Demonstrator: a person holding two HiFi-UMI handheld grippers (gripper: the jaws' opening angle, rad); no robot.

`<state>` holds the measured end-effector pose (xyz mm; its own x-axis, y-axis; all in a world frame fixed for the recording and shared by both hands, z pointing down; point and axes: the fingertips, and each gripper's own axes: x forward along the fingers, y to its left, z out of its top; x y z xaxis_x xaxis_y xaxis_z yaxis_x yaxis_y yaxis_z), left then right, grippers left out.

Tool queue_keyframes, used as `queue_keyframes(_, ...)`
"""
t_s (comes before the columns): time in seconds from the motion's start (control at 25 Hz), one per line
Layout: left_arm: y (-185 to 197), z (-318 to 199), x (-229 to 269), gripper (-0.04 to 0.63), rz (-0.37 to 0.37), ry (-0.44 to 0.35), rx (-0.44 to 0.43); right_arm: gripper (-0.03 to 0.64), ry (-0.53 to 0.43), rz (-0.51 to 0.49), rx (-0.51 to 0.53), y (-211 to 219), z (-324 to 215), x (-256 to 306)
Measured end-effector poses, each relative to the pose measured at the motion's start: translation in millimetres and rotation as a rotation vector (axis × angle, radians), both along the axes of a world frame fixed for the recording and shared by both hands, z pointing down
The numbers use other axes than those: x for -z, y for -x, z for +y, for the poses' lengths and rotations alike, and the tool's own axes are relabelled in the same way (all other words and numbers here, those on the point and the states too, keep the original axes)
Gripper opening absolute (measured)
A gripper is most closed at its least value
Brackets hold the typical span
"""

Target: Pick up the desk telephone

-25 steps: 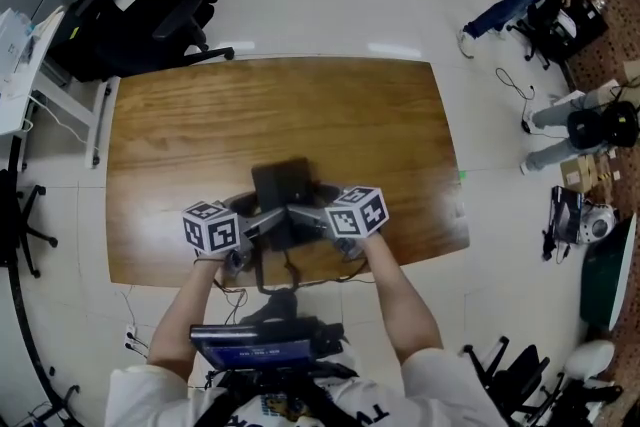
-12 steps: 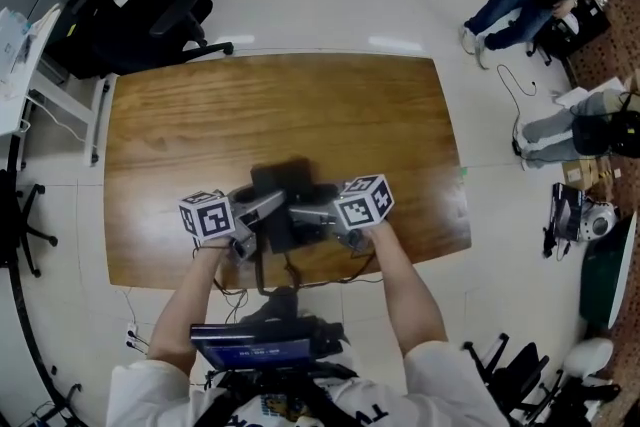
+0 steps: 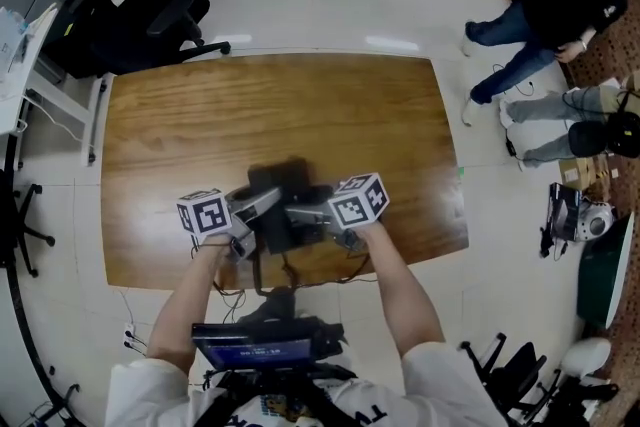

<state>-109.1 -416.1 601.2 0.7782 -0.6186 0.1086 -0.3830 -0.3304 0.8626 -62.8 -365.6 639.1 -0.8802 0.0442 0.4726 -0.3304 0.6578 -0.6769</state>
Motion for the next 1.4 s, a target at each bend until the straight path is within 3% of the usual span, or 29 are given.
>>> queue_keyframes(0.52,-14.7,12.8,33.1,0.19,-0.084,-0.135,-0.07,0.267,-0.077,-0.069,-0.072,-6.9,6.5,23.0)
queue_keyframes(1.4,-18.9,52.5,152.1,0.19,-0.144,-0.398,-0.04,0.264,-0.318,-0.185,-0.082,-7.6,31.9,130.7)
